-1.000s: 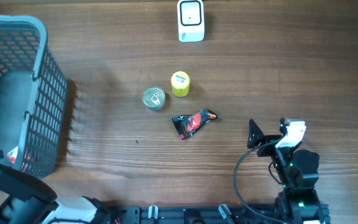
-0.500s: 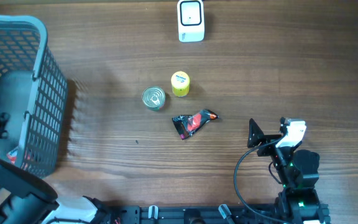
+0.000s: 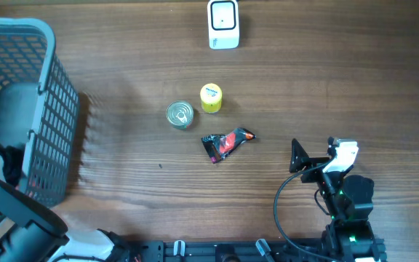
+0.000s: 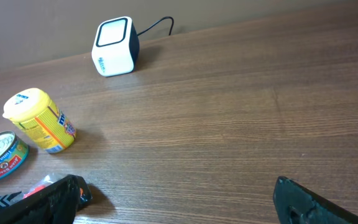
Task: Scan the item barcode
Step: 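Reach the left gripper into the basket and grasp the Kleenex tissue pack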
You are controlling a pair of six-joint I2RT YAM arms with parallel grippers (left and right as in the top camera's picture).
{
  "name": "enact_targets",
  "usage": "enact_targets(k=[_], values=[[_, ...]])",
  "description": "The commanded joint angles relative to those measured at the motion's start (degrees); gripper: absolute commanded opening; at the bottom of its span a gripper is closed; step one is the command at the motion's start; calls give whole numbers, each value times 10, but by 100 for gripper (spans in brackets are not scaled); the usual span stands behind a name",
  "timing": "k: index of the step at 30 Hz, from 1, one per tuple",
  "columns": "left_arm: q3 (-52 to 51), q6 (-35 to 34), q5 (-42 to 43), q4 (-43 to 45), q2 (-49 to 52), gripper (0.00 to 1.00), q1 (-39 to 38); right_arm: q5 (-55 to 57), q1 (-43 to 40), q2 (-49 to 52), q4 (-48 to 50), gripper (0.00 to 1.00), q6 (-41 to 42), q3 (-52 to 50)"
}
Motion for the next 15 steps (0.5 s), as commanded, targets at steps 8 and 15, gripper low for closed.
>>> enact_targets(k=[8, 15], values=[[-42, 9, 9, 47, 4, 67, -2, 5, -1, 2, 3, 100, 2, 0], [-33, -20, 14, 65, 2, 46, -2, 5, -1, 2, 1, 100, 2, 0]])
